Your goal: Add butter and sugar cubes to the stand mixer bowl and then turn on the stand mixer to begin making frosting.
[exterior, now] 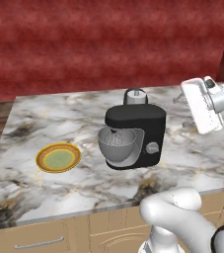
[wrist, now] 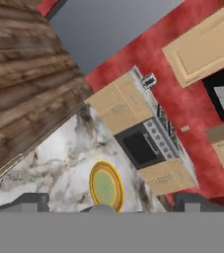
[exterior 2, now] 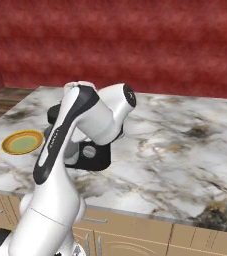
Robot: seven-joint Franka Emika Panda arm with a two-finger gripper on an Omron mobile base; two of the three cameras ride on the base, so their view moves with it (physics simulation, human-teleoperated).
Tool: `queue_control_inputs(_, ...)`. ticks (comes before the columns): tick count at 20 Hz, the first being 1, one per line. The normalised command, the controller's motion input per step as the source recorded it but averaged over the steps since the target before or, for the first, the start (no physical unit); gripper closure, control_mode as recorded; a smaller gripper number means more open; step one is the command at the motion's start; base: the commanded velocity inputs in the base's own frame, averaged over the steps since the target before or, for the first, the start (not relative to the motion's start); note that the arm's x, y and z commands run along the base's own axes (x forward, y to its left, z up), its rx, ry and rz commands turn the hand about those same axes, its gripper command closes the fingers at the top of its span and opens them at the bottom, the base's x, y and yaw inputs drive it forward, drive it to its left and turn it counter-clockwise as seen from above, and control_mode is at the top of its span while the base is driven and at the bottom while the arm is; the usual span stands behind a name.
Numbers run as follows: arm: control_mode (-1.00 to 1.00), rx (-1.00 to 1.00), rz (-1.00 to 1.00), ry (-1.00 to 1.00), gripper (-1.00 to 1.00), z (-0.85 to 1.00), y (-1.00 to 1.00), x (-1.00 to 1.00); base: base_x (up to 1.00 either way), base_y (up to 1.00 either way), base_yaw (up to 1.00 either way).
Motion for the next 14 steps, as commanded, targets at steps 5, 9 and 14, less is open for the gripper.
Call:
queue_control_inputs(5, -1.00, -0.08, 0.33, -0.19, -1.00, 0.00, -0.01, 0.00, 0.00, 0.00, 0.00)
queue_control_inputs(9, -1.00, -0.11, 0.36, -0.20, 1.00, 0.00, -0.06, 0.08, 0.00, 0.00, 0.00)
queue_control_inputs(14, -1.00, -0.21, 0.32, -0.32, 1.00, -0.10, -0.01, -0.08, 0.00, 0.00, 0.00)
